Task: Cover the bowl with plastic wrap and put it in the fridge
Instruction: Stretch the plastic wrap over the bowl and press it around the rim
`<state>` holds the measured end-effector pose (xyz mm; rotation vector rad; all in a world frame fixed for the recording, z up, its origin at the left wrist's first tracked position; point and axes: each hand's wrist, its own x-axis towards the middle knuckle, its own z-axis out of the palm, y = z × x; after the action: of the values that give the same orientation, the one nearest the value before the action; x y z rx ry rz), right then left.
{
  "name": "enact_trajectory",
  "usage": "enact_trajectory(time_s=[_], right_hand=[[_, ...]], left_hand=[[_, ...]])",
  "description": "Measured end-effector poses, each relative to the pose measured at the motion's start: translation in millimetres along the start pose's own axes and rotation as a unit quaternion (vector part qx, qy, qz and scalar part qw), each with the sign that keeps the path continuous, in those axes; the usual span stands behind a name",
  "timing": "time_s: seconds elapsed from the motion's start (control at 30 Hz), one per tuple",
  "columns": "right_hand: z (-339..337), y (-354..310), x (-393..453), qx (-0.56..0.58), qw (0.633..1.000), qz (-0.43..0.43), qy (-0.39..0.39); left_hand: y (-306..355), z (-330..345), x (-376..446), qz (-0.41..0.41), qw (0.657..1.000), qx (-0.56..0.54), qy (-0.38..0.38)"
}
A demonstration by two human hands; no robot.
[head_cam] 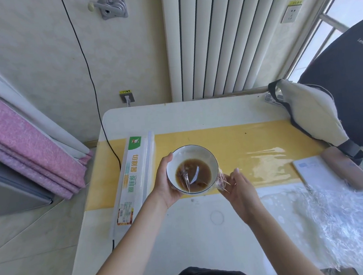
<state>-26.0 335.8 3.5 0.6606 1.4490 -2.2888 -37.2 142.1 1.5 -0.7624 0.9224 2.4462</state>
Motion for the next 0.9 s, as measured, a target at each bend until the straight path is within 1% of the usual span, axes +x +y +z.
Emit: enact_trajectory(time_s=[0.03,0.1,0.17,0.23,0.3,0.37,0.43,0.47,0.6,0.63,0.7,0.77,0.83,0.9], right_hand=[[-0.2,-0.4,2.1,0.016,1.000,0.014,0.011],[-0.5,0.7,6.6,-0.014,0.998,0.059,0.019],[1.0,2.4,8.4,-0.068,0.991,0.113,-0.019],[4.7,2.4,6.2,-0.111,0.982,0.138,-0.070],[6.3,2.6,2.1,-0.162,0.978,0.103,-0.080],[5.7,3.9,-1.9,-0.216,0.973,0.032,-0.075],[5.5,6.5,-3.1,-0.235,0.968,-0.013,-0.084],[6.3,7.8,-3.0,-0.228,0.970,-0.022,-0.076],[16.6,12.6,-4.1,-0.159,0.987,-0.025,0.014],[20.8,14.4,-3.7,-0.123,0.992,-0.006,0.031],[29.3,19.0,-1.1,-0.025,0.996,0.071,0.057],[37.0,21.3,0.1,0.045,0.984,0.150,0.079],[37.4,22.4,2.1,0.026,0.981,0.173,0.087],[33.9,21.3,2.0,-0.016,0.985,0.146,0.088]], left_hand=[[0.2,-0.6,-1.2,0.002,1.000,-0.007,0.002],[1.3,-2.3,-2.1,0.008,1.000,-0.005,0.005],[3.2,-1.6,-3.6,0.008,1.000,0.001,0.009],[4.3,-1.5,-4.4,0.010,1.000,0.001,0.017],[5.4,-2.7,-5.4,0.017,1.000,-0.002,0.026],[6.2,-4.2,-6.7,0.022,0.999,-0.005,0.031],[6.9,-5.0,-8.0,0.020,0.999,-0.011,0.034],[6.9,-5.3,-8.5,0.020,0.999,-0.015,0.036],[5.8,-2.3,-9.3,0.035,0.998,-0.038,0.037],[5.6,-0.2,-9.6,0.040,0.998,-0.038,0.037],[5.5,3.8,-9.2,0.047,0.998,-0.027,0.037],[5.3,6.8,-9.5,0.051,0.998,-0.001,0.038],[5.3,7.2,-10.2,0.053,0.998,0.009,0.044],[6.7,5.5,-11.0,0.059,0.997,0.002,0.056]])
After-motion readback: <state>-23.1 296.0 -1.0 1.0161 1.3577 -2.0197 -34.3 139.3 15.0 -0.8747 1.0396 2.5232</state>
